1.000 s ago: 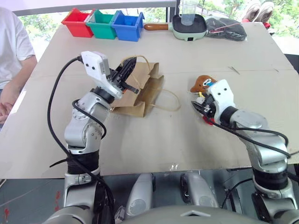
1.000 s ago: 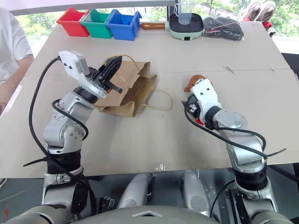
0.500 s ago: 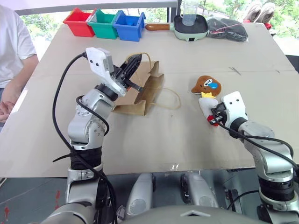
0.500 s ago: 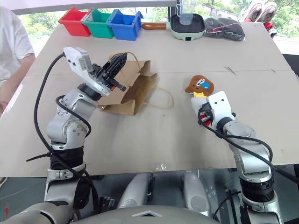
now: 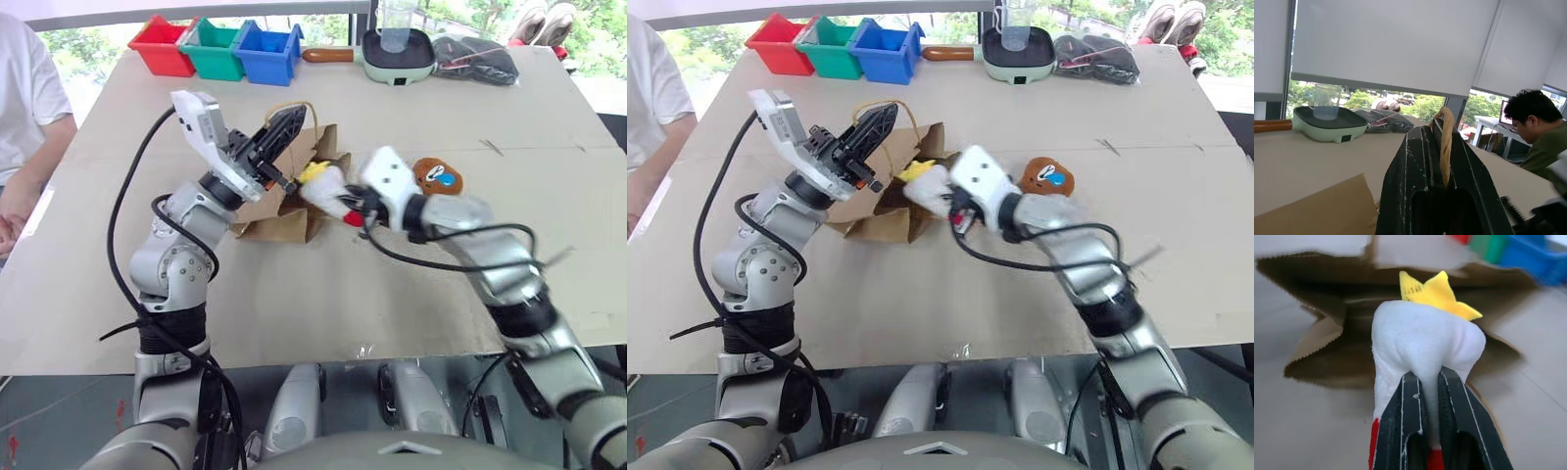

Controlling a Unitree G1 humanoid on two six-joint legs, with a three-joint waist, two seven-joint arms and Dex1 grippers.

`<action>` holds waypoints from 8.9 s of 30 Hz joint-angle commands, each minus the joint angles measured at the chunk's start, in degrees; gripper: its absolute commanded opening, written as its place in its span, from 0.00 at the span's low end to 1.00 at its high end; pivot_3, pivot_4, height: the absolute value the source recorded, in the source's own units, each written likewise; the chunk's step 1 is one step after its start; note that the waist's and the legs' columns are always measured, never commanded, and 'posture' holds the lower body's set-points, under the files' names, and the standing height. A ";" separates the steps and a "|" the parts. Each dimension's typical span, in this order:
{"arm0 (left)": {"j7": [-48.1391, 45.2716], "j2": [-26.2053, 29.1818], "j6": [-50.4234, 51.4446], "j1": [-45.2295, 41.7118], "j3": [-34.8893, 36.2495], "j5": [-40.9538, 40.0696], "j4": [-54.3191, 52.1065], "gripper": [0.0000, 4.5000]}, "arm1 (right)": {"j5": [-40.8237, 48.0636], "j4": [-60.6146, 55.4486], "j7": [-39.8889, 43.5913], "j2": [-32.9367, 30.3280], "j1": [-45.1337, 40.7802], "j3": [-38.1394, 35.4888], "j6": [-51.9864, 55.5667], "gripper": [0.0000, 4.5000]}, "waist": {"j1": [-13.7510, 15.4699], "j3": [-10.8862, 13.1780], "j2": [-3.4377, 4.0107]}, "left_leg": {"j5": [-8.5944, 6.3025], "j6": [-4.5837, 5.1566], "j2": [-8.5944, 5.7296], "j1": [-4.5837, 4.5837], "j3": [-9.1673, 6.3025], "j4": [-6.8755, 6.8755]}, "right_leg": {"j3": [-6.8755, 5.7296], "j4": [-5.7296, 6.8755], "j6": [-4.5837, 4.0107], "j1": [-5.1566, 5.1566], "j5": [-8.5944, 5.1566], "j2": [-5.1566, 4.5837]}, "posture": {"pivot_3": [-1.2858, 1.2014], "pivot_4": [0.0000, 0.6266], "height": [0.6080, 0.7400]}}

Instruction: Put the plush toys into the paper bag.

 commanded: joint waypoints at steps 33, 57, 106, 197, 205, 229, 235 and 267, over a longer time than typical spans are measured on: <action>1.28 0.44 -5.97 4.41 1.70 3.01 -3.37 0.00 | -9.72 7.33 -0.09 -17.54 3.92 -11.34 6.10 0.78 | 0.14 0.02 0.03 | 0.00 0.00 -0.03 0.00 0.04 -0.04 | 0.03 -0.01 -0.01 -0.01 0.00 -0.07 | 0.52 0.24 1.00; -1.39 -0.53 -4.57 1.74 -0.66 2.02 -2.22 0.00 | -11.45 14.52 -2.61 5.13 -6.74 0.23 -8.01 0.02 | 0.51 0.04 0.01 | 0.01 -0.01 -0.06 -0.04 -0.01 0.09 | -0.01 0.10 0.00 -0.01 0.01 -0.09 | 0.52 0.24 1.00; -19.80 -6.28 -7.78 -11.65 -7.44 3.90 16.17 0.00 | -7.18 -25.85 -0.12 -5.29 18.84 -8.02 14.28 0.02 | 0.65 0.06 0.03 | 0.00 0.00 -0.05 -0.01 -0.02 0.06 | -0.01 0.07 0.01 -0.01 0.00 -0.03 | 0.52 0.24 1.00; -0.33 0.17 -3.44 0.02 9.21 -6.63 -0.66 0.00 | 47.75 -14.70 -8.13 13.52 10.73 -39.04 26.33 0.02 | 0.11 0.07 0.05 | 0.00 0.01 -0.01 -0.04 -0.04 0.02 | -0.02 0.13 0.01 -0.03 -0.01 -0.01 | 0.52 0.24 1.00; -2.67 5.02 -8.49 -8.44 8.54 1.28 14.63 0.00 | 56.82 -21.76 -16.13 7.15 -2.18 -39.16 28.09 0.02 | 0.20 0.09 0.07 | 0.00 0.01 0.01 -0.01 -0.13 0.01 | -0.10 0.18 0.00 -0.04 -0.01 0.05 | 0.52 0.24 1.00; -20.76 15.90 4.56 3.73 10.92 -4.87 13.05 1.00 | 64.42 -35.07 -10.89 -26.16 18.79 -42.74 30.12 0.62 | 0.07 0.12 0.07 | -0.02 0.05 0.10 -0.08 0.03 -0.13 | -0.01 -0.12 0.01 -0.04 -0.01 -0.06 | 0.52 0.24 1.00; -22.31 16.90 6.47 13.28 11.26 -6.21 4.75 1.00 | 55.61 -36.95 -8.97 -28.62 22.10 -33.12 27.31 0.62 | 0.38 0.11 0.06 | -0.02 0.04 0.11 -0.08 0.05 -0.08 | 0.01 -0.15 0.01 0.00 -0.02 -0.06 | 0.52 0.24 1.00; -4.24 1.93 -7.64 16.61 -0.91 10.28 -5.24 0.26 | 17.02 -15.20 4.43 -5.31 18.97 -9.60 -10.41 0.12 | 1.46 0.10 0.04 | -0.02 0.03 0.02 -0.07 0.01 -0.06 | -0.03 -0.12 0.00 -0.01 0.00 -0.08 | 0.52 0.24 1.00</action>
